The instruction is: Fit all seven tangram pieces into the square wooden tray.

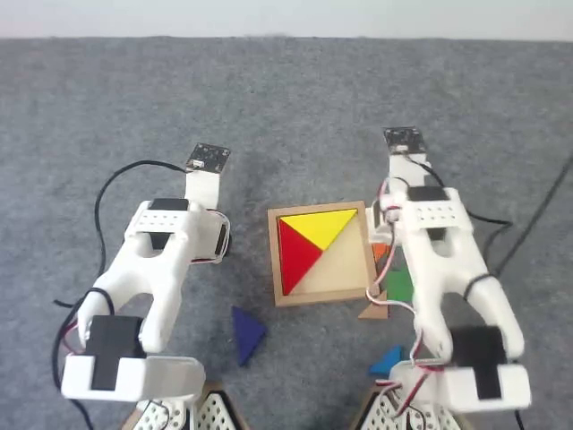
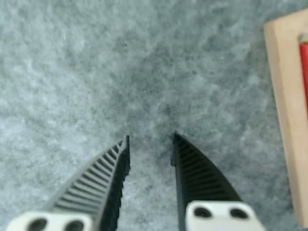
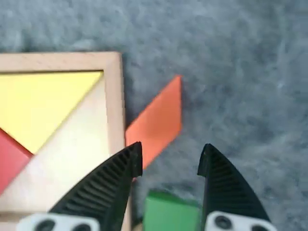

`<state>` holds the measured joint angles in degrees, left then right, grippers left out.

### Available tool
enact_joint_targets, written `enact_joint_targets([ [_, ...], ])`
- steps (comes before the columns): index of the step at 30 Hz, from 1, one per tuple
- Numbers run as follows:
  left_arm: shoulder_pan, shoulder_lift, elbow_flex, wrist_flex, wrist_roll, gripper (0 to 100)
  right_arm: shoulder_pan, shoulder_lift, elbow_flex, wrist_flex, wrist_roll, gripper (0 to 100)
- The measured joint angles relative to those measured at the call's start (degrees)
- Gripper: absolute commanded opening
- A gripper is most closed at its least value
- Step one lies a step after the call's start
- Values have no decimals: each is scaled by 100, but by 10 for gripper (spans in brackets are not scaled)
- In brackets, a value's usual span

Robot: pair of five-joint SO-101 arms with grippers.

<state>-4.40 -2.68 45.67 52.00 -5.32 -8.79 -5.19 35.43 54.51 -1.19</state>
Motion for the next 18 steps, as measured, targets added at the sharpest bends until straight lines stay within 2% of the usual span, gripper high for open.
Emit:
enact_joint_targets([
  [4, 0, 0, 0, 0, 0, 138, -299, 519, -167, 0, -290, 204],
  [9, 0, 0, 0, 0, 0, 138, -325, 897, -378, -62, -369, 203],
  [18, 0, 0, 0, 0, 0, 138, 220, 1424, -738, -88, -378, 202],
])
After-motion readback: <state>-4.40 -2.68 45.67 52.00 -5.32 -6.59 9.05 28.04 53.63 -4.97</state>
